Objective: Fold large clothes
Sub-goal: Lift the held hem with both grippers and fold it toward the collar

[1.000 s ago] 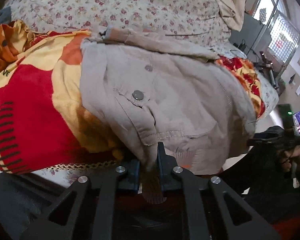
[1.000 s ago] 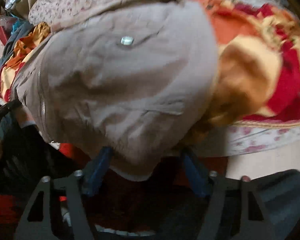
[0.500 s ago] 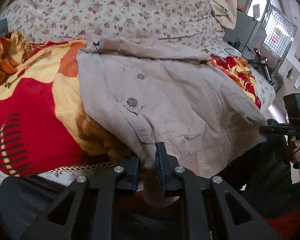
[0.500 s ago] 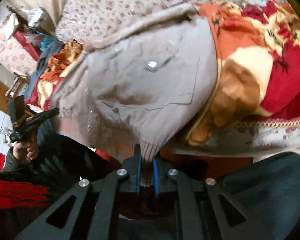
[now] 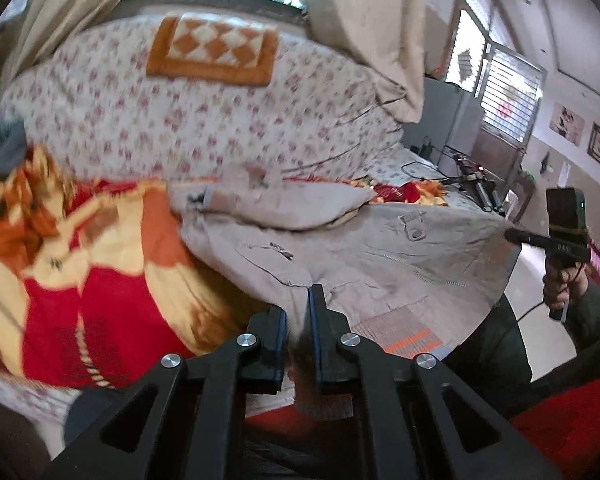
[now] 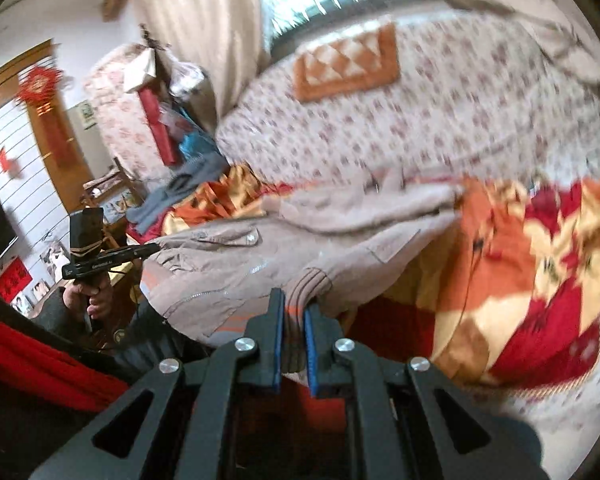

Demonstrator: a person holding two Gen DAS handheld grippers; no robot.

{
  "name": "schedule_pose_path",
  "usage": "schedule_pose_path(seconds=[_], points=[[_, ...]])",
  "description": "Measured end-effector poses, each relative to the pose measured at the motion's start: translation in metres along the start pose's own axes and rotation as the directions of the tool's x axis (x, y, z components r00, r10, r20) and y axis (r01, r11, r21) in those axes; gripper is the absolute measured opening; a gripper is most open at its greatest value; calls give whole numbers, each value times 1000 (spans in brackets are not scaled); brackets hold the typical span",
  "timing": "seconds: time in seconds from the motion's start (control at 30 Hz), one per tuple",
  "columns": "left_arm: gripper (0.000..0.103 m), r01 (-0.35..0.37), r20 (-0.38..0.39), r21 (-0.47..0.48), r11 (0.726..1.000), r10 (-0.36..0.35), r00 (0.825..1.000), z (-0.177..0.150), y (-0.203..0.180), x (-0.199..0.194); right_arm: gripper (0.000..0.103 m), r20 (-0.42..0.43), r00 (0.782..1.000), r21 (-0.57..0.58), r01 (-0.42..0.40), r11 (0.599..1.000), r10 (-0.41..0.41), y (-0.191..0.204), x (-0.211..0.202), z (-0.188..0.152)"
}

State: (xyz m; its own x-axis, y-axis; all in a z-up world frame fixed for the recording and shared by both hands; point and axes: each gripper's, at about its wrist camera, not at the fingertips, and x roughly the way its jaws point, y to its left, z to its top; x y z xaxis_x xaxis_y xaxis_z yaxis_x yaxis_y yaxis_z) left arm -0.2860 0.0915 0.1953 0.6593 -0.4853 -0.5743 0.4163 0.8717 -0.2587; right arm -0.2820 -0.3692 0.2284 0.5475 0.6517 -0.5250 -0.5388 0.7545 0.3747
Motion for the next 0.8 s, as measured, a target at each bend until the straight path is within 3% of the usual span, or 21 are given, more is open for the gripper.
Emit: schedule_pose_path(seconds=[0.17,0.3,0.43,0.6,0.8], points=[[2,6,63,27,1000,-8,998,25,-7,-27,8,108,994,-72,13,997,-5,28,-34,26],[2,-47,58,69,997,43,997,50,-7,-12,8,132,990,-82,57,995,-46,28,-31,43],[2,-112,-2,108,988,113,994,80,1,30,9,154,977,24,143,989,-145,1,-3,72],[2,-174,-44,146,974,182,982,130,21,93,9,130,959,186,226,956,-251,-74,56,111],[2,-220,-69,124,968,230,971,192,65,158,9,77,931,247,330,911,-358,-111,131,176]])
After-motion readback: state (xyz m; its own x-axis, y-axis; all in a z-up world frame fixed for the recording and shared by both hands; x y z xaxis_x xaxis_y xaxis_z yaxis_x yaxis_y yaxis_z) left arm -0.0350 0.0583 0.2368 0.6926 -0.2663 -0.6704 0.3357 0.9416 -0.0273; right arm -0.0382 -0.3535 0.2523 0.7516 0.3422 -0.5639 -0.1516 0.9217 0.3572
